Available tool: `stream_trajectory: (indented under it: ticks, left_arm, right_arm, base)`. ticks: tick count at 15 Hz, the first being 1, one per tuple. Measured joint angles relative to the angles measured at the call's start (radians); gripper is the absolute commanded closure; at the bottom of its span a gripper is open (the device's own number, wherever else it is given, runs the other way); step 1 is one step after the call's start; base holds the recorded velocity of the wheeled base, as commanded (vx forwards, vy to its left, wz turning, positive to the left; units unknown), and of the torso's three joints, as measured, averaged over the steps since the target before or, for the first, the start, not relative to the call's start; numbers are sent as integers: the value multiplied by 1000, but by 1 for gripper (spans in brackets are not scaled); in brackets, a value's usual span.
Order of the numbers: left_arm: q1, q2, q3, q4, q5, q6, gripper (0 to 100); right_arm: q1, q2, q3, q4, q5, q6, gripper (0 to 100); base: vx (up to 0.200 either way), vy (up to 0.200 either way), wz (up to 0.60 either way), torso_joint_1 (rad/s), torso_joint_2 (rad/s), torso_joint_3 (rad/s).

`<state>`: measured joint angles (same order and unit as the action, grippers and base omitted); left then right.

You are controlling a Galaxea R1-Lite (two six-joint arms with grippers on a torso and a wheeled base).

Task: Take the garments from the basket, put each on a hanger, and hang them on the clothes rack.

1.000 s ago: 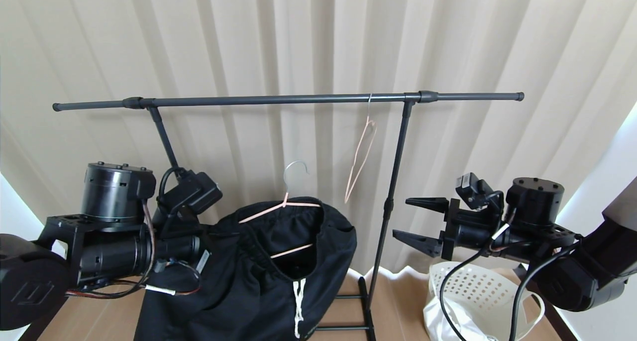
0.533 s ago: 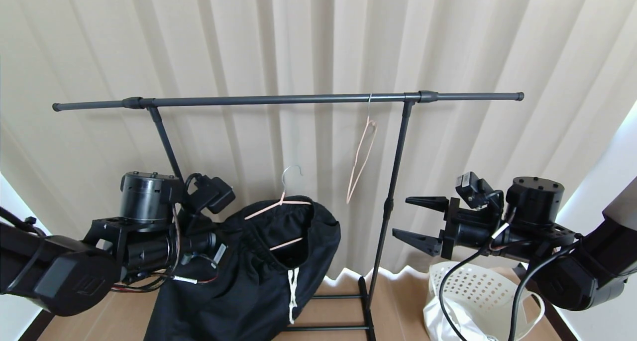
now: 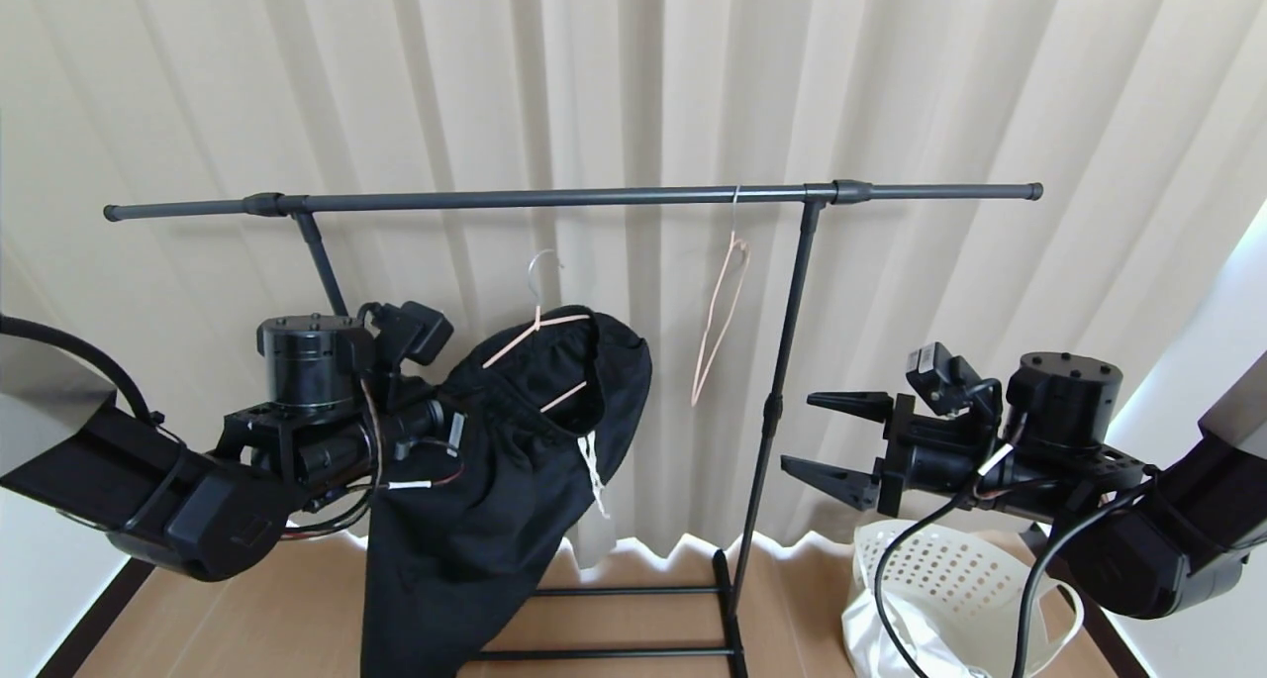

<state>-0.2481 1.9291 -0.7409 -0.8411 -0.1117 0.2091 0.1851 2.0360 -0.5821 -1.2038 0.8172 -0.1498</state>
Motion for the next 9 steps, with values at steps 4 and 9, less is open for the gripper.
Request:
stream_trajectory:
  ticks: [4, 9]
  left_arm:
    - [1, 14, -119, 2, 1, -94, 100]
    - [0, 61, -309, 129, 3, -175, 100]
  right_arm:
    - [0, 0, 1, 0, 0, 0, 0]
    - [0, -1, -2, 0, -1, 0, 0]
  base:
    - [0, 0, 0, 0, 0, 0]
    - [0, 0, 0, 0, 0, 0]
